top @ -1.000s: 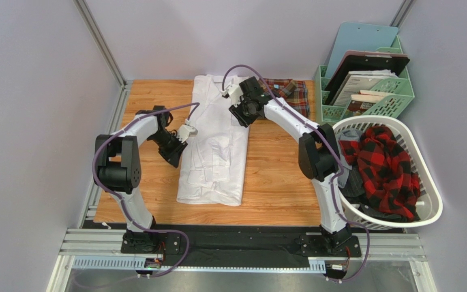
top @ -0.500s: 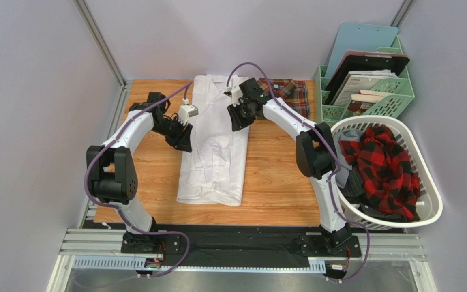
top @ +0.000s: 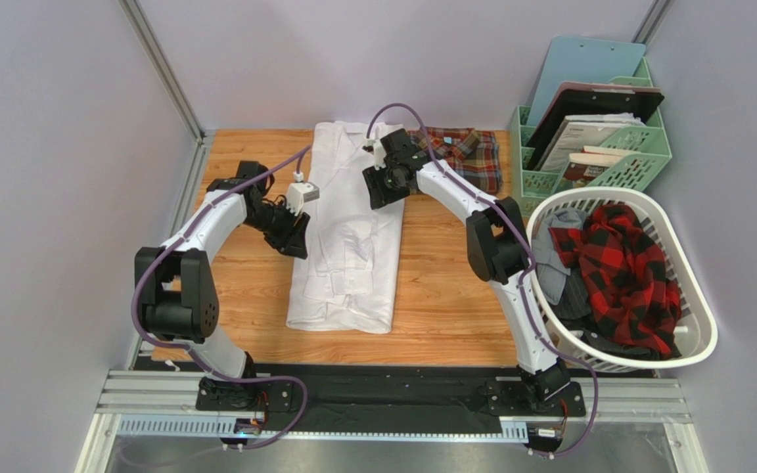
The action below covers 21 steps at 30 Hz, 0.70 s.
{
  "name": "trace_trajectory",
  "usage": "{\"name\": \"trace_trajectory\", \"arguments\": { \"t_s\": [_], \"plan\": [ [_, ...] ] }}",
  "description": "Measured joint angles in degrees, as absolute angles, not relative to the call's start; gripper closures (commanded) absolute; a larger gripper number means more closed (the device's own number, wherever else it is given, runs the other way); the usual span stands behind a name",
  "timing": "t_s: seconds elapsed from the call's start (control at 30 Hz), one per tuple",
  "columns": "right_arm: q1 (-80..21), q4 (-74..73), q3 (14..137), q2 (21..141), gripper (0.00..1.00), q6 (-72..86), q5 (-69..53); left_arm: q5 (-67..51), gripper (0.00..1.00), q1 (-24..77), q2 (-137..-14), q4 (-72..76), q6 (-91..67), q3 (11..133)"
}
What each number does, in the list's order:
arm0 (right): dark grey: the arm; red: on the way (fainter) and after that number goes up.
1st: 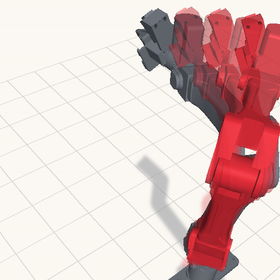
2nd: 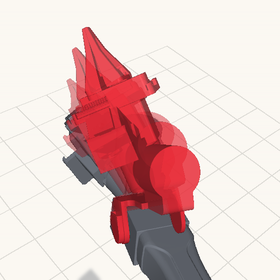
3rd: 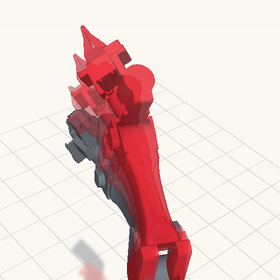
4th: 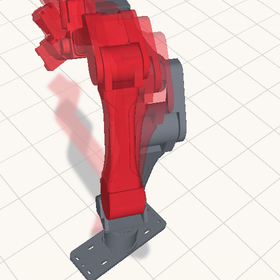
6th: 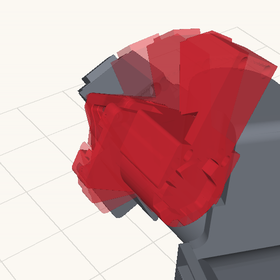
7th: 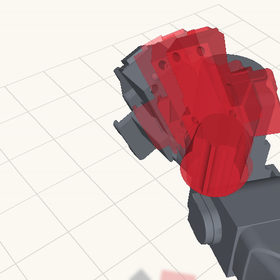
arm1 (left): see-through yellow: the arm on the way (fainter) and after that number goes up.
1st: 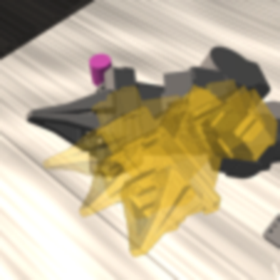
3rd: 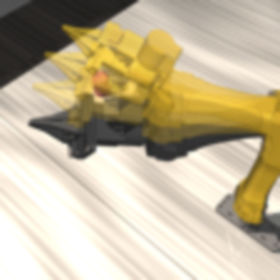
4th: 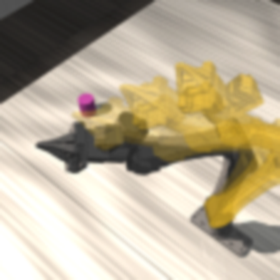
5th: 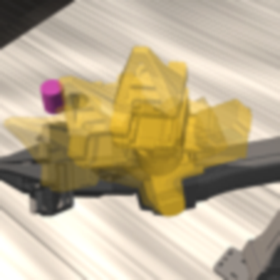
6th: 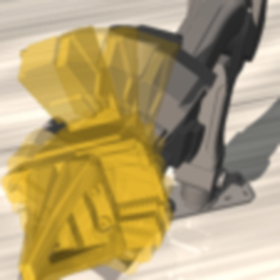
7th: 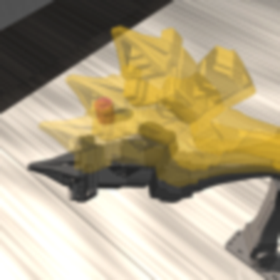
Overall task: Fold and stack the long sleeve shirts
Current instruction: Fold the shirt
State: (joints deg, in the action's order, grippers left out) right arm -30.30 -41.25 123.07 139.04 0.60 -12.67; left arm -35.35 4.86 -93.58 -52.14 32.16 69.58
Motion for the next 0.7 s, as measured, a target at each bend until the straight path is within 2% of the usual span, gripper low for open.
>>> {"name": "trace_trajectory", "arguments": {
  "t_s": [0.13,0.37,0.47,0.7],
  "plan": [
    [-30.5,-40.9,123.8,139.9,0.57,0.8,-11.8,-34.7,0.51,4.8,-93.6,-51.8,32.2,69.5],
    [-30.7,-40.3,124.9,141.5,0.90,0.8,-11.2,-33.9,0.51,4.8,-93.6,-51.4,32.2,69.5],
    [-30.8,-40.4,124.9,141.7,1.00,0.7,-11.4,-33.7,0.51,4.6,-93.6,-51.4,32.2,69.5],
    [-31.0,-40.1,125.1,141.7,1.00,1.0,-13.8,-33.6,0.51,4.4,-93.6,-51.4,32.2,69.5]
  ]
}}
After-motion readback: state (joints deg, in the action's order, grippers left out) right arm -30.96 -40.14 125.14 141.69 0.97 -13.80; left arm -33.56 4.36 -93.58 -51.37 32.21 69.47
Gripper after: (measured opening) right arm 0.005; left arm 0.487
